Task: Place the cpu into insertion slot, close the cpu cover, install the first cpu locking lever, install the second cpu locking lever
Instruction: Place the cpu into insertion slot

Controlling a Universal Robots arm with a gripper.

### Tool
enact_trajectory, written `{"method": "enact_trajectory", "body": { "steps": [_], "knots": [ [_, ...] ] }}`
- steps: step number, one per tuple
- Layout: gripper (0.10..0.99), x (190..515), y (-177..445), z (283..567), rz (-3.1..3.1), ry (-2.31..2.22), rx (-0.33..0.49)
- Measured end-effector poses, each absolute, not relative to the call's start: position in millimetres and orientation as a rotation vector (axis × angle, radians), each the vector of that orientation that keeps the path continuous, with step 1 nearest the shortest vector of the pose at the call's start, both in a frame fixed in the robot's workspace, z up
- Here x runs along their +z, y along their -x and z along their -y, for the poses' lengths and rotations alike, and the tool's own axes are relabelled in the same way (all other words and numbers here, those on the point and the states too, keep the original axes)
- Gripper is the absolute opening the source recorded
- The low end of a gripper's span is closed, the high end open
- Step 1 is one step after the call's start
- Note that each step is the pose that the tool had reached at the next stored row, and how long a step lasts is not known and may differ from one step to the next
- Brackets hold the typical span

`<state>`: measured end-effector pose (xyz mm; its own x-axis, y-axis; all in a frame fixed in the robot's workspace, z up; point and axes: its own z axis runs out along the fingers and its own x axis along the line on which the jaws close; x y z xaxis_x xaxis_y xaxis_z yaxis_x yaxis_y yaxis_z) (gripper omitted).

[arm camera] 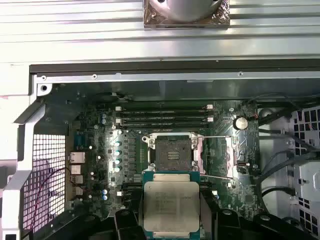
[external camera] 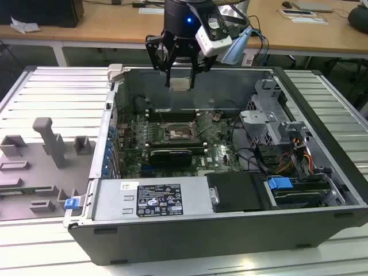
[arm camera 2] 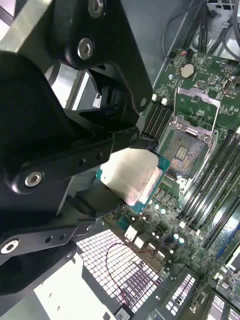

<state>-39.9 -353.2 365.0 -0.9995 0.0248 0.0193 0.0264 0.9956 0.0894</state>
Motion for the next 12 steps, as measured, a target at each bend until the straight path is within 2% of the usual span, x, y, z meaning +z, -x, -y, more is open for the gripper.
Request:
{"method": "enact_trajectory", "body": {
  "steps": [12],
  "knots": [
    [0.541, 364.8, 40.4, 353.2, 3.118, 0.212, -0.141]
  ]
}}
